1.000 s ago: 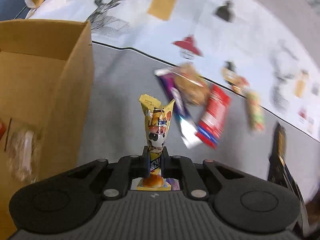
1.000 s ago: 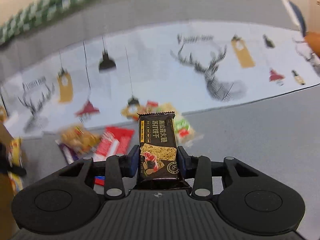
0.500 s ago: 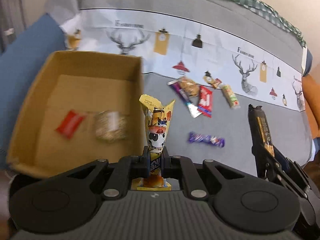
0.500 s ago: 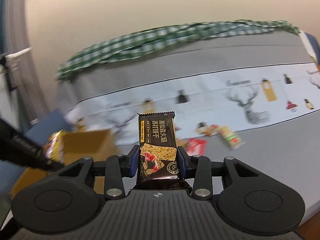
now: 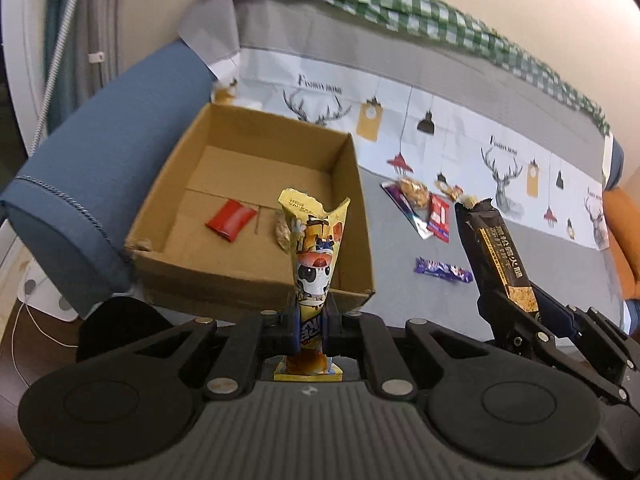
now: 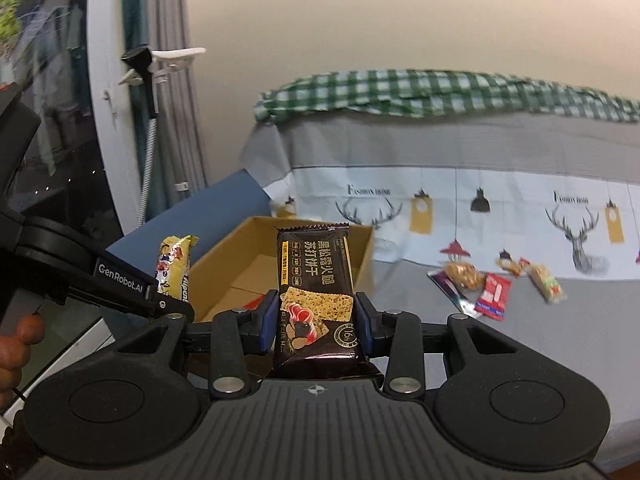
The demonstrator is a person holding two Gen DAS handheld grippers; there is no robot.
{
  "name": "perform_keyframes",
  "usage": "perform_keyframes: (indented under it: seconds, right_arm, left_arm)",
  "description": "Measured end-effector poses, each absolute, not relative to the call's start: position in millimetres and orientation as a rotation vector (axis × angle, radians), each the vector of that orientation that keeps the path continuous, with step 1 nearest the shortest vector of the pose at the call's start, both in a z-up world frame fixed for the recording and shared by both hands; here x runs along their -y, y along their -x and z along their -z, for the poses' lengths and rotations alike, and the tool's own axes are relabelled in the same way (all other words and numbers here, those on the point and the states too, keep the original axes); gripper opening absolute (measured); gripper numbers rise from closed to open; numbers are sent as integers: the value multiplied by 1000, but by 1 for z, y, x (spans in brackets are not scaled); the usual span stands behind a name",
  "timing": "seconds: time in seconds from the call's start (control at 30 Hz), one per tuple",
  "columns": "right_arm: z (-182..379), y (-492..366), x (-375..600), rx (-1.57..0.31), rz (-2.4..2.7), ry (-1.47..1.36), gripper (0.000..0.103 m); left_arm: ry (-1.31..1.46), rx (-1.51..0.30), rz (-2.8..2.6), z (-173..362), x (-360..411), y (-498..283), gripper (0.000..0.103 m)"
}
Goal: Organize snacks
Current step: 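Carry the chocolate bar and yellow wafer stick over the box with both tools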
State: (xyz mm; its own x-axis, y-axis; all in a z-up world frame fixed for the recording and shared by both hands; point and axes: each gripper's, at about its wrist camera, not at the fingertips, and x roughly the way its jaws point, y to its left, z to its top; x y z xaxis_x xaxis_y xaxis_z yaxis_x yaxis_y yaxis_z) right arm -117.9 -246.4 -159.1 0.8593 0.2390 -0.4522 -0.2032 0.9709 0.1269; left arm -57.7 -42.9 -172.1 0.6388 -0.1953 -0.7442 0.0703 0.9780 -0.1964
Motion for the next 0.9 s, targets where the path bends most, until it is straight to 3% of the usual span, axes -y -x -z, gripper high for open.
perform_keyframes:
  seconds: [0.9]
  right_arm:
    - [150,124,221,-478,-272,16,41]
  left_arm:
    - [202,-830,165,172,24,65,10]
